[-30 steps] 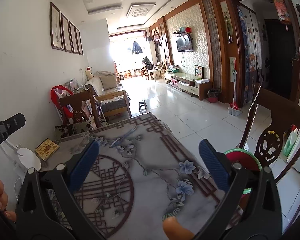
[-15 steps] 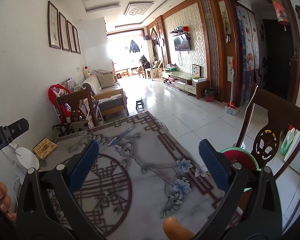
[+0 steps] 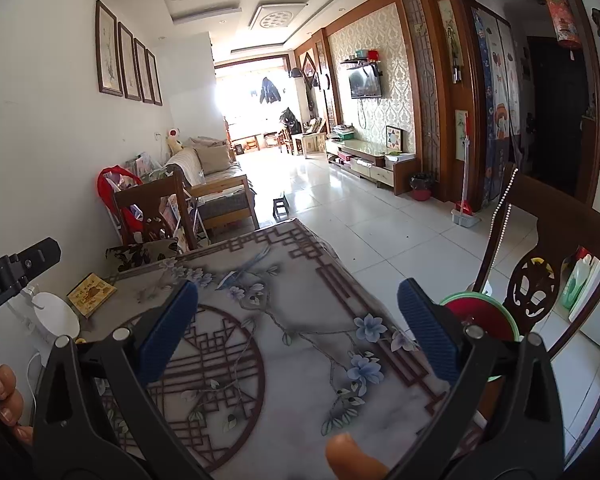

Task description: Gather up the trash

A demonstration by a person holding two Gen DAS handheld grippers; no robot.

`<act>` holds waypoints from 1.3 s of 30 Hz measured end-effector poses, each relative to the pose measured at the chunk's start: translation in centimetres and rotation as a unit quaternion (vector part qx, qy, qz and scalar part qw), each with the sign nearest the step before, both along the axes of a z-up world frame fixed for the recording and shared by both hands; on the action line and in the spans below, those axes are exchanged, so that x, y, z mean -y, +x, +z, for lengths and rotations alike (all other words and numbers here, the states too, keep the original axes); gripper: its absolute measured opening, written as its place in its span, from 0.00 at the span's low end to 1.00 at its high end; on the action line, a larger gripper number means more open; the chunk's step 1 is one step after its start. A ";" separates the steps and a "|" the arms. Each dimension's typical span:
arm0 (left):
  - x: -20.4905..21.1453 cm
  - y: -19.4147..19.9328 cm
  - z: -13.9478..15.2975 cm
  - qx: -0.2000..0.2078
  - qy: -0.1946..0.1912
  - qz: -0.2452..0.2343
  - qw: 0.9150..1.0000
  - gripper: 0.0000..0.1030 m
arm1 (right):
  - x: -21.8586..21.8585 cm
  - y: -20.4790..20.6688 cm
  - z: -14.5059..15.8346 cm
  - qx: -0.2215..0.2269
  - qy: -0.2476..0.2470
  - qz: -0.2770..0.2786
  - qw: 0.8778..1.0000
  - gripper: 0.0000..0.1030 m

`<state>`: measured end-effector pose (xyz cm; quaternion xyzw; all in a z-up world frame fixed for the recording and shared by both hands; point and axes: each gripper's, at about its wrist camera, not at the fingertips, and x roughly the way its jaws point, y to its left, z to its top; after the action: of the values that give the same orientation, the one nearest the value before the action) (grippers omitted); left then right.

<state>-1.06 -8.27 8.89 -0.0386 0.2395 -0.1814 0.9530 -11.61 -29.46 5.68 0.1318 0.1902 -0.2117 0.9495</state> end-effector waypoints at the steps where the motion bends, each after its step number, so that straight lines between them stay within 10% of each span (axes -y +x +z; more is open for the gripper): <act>1: 0.0 0.0 0.0 0.000 0.000 -0.001 1.000 0.92 | 0.0 0.0 0.0 -0.001 0.000 0.000 1.000 0.96; 39: -2.5 4.4 -5.1 -0.071 0.002 0.030 0.997 0.92 | -0.4 4.8 -4.4 -0.065 0.005 0.030 0.997 0.96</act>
<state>3.30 -5.73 3.79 -0.0569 0.3060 -0.1486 0.9386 -6.81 -29.01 1.28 0.1163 0.2567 -0.1902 0.9404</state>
